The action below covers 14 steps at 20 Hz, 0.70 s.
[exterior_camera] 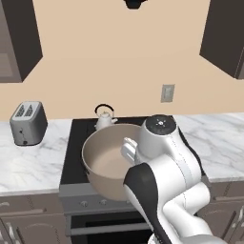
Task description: Pick the kettle from the cabinet and place it on a stove burner. Then pick the pot from the counter and place it on another stove burner. Finally, turn both burners on.
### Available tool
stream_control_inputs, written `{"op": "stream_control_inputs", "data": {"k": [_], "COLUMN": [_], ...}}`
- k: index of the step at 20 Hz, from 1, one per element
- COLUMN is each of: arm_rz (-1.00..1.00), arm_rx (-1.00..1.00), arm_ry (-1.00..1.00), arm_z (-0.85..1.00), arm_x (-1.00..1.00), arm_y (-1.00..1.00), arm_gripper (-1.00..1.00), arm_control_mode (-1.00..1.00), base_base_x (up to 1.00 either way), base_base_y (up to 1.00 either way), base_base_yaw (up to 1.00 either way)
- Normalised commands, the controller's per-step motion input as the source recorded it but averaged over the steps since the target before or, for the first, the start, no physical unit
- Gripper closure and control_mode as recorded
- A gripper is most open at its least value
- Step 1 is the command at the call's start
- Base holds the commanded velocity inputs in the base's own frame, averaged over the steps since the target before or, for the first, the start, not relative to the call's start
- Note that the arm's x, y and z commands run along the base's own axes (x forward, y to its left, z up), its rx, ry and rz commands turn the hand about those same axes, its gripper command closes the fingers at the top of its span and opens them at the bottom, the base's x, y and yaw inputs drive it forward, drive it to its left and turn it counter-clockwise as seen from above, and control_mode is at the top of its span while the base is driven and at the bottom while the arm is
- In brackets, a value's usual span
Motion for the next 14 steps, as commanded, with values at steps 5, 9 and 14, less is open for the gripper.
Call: {"op": "stream_control_inputs", "data": {"k": [5, 9, 14], "arm_rz": [0.00, 0.00, 0.00], "arm_rx": [0.00, 0.00, 0.00], "arm_ry": [0.00, 0.00, 0.00], "arm_z": [0.00, 0.00, 0.00], "arm_x": [0.00, 0.00, 0.00], "arm_y": [0.00, 0.00, 0.00], "arm_gripper": [1.00, 1.00, 1.00], "arm_control_mode": [1.00, -1.00, -1.00], "base_base_x": [0.12, 0.00, 0.00], "base_base_y": [0.00, 0.00, 0.00], "base_base_yaw": [0.04, 0.00, 0.00]}}
